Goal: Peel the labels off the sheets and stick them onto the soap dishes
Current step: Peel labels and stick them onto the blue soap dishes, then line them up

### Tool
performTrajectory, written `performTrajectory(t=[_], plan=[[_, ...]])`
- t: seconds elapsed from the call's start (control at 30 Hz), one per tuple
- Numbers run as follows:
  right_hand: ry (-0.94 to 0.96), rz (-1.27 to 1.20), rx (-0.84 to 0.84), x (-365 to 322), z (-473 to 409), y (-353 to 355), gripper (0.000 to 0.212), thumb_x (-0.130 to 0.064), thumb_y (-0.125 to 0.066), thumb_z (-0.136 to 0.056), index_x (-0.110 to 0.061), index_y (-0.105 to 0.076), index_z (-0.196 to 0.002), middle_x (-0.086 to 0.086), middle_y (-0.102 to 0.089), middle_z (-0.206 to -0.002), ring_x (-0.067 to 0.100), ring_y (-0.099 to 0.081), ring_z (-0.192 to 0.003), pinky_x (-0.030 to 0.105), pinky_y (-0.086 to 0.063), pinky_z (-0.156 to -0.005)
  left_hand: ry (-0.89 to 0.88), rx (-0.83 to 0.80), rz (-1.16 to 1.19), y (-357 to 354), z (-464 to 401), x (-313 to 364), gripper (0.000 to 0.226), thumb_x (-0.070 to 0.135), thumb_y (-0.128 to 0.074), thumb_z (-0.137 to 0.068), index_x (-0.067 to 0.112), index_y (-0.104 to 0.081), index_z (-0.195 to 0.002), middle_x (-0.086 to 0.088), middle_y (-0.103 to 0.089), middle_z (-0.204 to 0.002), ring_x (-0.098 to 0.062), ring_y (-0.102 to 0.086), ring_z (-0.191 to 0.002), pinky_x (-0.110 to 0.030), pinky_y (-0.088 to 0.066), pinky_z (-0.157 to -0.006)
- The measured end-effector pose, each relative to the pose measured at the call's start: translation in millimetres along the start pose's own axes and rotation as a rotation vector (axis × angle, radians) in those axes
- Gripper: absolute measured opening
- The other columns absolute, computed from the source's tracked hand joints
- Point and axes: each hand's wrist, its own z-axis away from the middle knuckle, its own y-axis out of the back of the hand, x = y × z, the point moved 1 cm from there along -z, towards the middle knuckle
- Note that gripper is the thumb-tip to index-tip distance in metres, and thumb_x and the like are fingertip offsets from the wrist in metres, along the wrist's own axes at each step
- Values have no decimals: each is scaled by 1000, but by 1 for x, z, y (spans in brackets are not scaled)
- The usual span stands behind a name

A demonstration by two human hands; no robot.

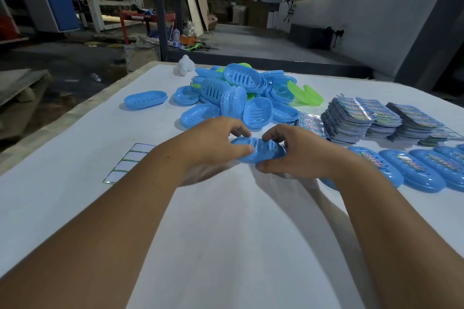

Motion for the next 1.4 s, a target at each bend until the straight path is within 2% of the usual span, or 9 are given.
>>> performTrajectory(t=[0.2, 0.5, 0.7, 0.9, 1.03, 1.1, 1.23, 1.3, 1.4], plan=[[7, 12, 14, 0, -1, -1, 66, -76, -69, -63, -43, -55, -119, -17, -57, -118, -5, -55, -92, 29, -45, -83, 291, 365, -245, 28, -1, -16, 14, 34, -64, -88, 21, -66, -93, 1, -68, -90, -20, -62, -82, -30, -42, -59], [-9, 24, 13, 1, 0, -2, 61, -75, -69, -68, -46, -53, -119, -16, -57, -118, 7, -59, -99, 30, -44, -84, 401, 173, -365, 25, 4, -19, 60, 66, -77, -69, 18, -59, -101, -1, -64, -95, -18, -59, -83, -29, -40, -58], [-11, 24, 18, -1, 1, -2, 58, -74, -69, -70, -46, -53, -118, -16, -58, -119, 8, -59, -99, 30, -44, -84, 433, 163, -189, 26, 5, -17, 65, 52, -85, -69, 15, -61, -116, 5, -53, -81, -15, -53, -79, -29, -40, -60], [-20, 34, 19, -3, 2, -1, 56, -72, -70, -72, -45, -53, -118, -15, -58, -120, 10, -60, -99, 30, -44, -84, 441, 203, -85, 27, 2, -18, 69, 35, -89, -69, 22, -56, -128, 1, -62, -105, -19, -62, -97, -31, -48, -70], [-20, 28, 45, -4, 3, 0, 54, -67, -71, -76, -41, -57, -121, -16, -58, -120, 10, -58, -101, 28, -42, -84, 422, 244, 17, 30, -2, -22, 29, 34, -82, -77, 15, -72, -96, 1, -71, -79, -14, -68, -75, -27, -48, -60], [-15, -2, 104, -6, 3, -1, 53, -62, -72, -80, -37, -59, -125, -16, -58, -120, 10, -57, -107, 29, -43, -86, 376, 280, 153, 30, -3, -19, 25, 36, -79, -79, 12, -72, -80, 2, -73, -67, -8, -68, -58, -23, -48, -54], [36, -289, 321, -16, -1, -1, 42, -41, -74, -89, -23, -65, -127, -12, -69, -110, 10, -65, -103, 33, -53, -94, 207, 307, 515, 29, -3, -5, 18, 35, -82, -80, 18, -74, -83, 10, -75, -69, -4, -71, -63, -23, -55, -59], [46, -511, 359, -23, -3, -2, 37, -31, -74, -92, -17, -66, -125, -13, -74, -99, 6, -71, -91, 27, -59, -82, 133, 257, 549, 27, -2, 1, 18, 35, -81, -80, 19, -76, -85, 11, -75, -70, -1, -70, -63, -19, -51, -59], [70, -692, 388, -26, -5, -1, 24, -19, -74, -92, -17, -67, -115, -18, -77, -82, 2, -73, -77, 18, -58, -67, 107, 154, 540, 20, -1, 7, 22, 36, -81, -81, 18, -78, -93, 6, -77, -80, -6, -73, -75, -29, -57, -74]])
